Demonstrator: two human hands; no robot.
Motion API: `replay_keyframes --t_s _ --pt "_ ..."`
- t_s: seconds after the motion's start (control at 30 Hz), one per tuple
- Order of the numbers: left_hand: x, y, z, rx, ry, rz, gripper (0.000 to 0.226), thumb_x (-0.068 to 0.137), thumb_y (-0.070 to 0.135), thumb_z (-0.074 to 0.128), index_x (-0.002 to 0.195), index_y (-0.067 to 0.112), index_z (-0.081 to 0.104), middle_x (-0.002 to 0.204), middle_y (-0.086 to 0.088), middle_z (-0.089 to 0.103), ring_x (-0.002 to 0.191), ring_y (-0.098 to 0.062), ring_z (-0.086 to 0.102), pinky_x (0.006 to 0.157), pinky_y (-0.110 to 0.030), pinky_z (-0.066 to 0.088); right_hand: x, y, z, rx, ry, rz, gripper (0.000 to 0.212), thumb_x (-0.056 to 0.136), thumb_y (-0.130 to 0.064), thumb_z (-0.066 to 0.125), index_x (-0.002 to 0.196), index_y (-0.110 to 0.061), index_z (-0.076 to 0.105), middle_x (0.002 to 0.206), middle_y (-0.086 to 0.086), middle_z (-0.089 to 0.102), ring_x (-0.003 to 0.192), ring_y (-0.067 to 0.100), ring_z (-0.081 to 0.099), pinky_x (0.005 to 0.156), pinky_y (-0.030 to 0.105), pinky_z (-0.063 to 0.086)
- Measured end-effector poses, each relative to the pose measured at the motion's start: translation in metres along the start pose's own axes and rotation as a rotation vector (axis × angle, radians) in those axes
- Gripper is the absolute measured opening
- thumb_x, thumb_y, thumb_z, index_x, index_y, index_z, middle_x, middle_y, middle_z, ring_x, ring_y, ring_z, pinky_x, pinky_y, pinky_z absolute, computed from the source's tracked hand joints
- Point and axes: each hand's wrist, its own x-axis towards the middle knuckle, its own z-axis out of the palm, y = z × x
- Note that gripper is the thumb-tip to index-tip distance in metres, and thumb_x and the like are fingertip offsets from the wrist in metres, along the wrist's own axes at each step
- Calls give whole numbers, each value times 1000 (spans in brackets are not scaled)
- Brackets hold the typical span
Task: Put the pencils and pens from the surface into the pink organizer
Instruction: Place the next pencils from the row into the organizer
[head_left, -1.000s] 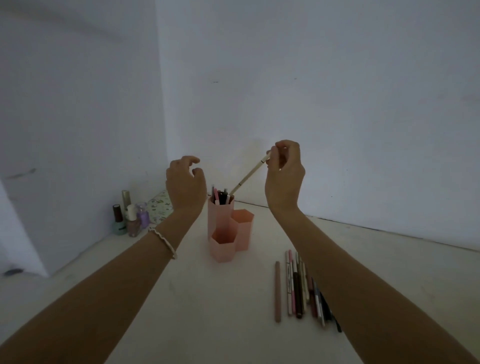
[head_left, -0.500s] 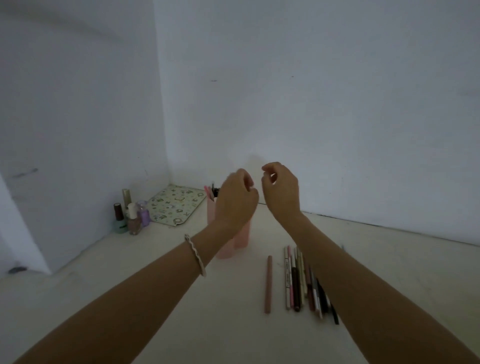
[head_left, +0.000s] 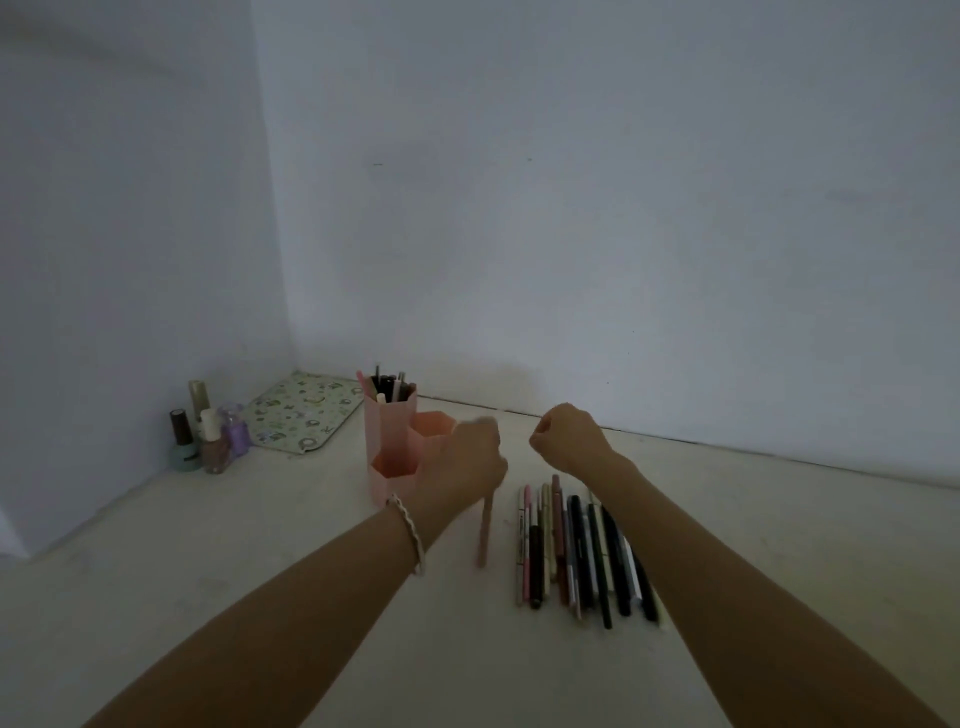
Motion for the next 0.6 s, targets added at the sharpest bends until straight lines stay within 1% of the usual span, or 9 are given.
replay_keyframes --t_s 0.03,0.07,0.1,0.13,0.2,0.3,0.47,0.53,0.6 --pt "5 3 -11 -103 100 16 16 87 11 57 103 14 58 99 -3 63 85 -19 63 74 -32 54 -1 0 4 -64 -40 13 16 83 -9 55 76 3 65 74 14 68 64 24 62 60 30 51" --pt "11 7 -20 -204 188 36 13 88 10 57 100 14 59 93 -2 65 81 -18 64 71 -31 54 -2 1 9 -127 -71 30 17 82 -9 55 66 -4 55 64 8 58 60 21 54 55 26 44" --pt "15 10 -29 -283 264 58 11 88 9 58 97 14 60 87 -1 65 76 -18 64 68 -29 55 -2 2 14 -179 -96 41 21 81 -9 55 62 -9 46 60 3 50 60 19 50 53 23 39" --pt "18 13 -36 -343 321 80 9 89 9 58 96 15 61 83 0 65 72 -17 65 66 -28 56 -4 3 19 -224 -122 49 23 80 -9 55 61 -12 42 61 1 46 63 19 49 52 21 37" --pt "22 12 -45 -410 396 124 10 90 10 59 98 16 61 81 2 65 70 -13 65 64 -27 58 -6 7 28 -288 -179 60 22 79 -12 57 64 -13 42 67 1 47 73 20 51 59 24 41" --pt "22 5 -49 -424 447 153 11 91 10 59 100 17 62 84 3 63 73 -12 64 63 -26 57 -6 9 41 -273 -224 66 24 81 -15 58 63 -14 41 66 0 45 78 22 50 65 28 42" --pt "20 -5 -52 -467 514 143 11 91 8 60 99 15 62 86 0 65 75 -15 65 64 -28 58 -5 5 55 -187 -151 76 32 85 -11 55 60 -14 35 62 -1 40 78 21 47 66 26 39" --pt "20 -7 -57 -503 535 135 11 90 7 60 98 14 62 85 -1 65 75 -17 66 65 -31 59 -5 3 59 -164 -138 93 34 89 -13 54 61 -14 34 63 -1 40 81 20 47 69 26 39" --pt "18 -10 -62 -506 545 134 11 90 8 61 98 15 62 85 0 66 76 -15 66 69 -30 59 -6 0 62 -165 -120 104 34 90 -15 53 62 -14 34 64 -1 41 83 21 48 71 26 40"
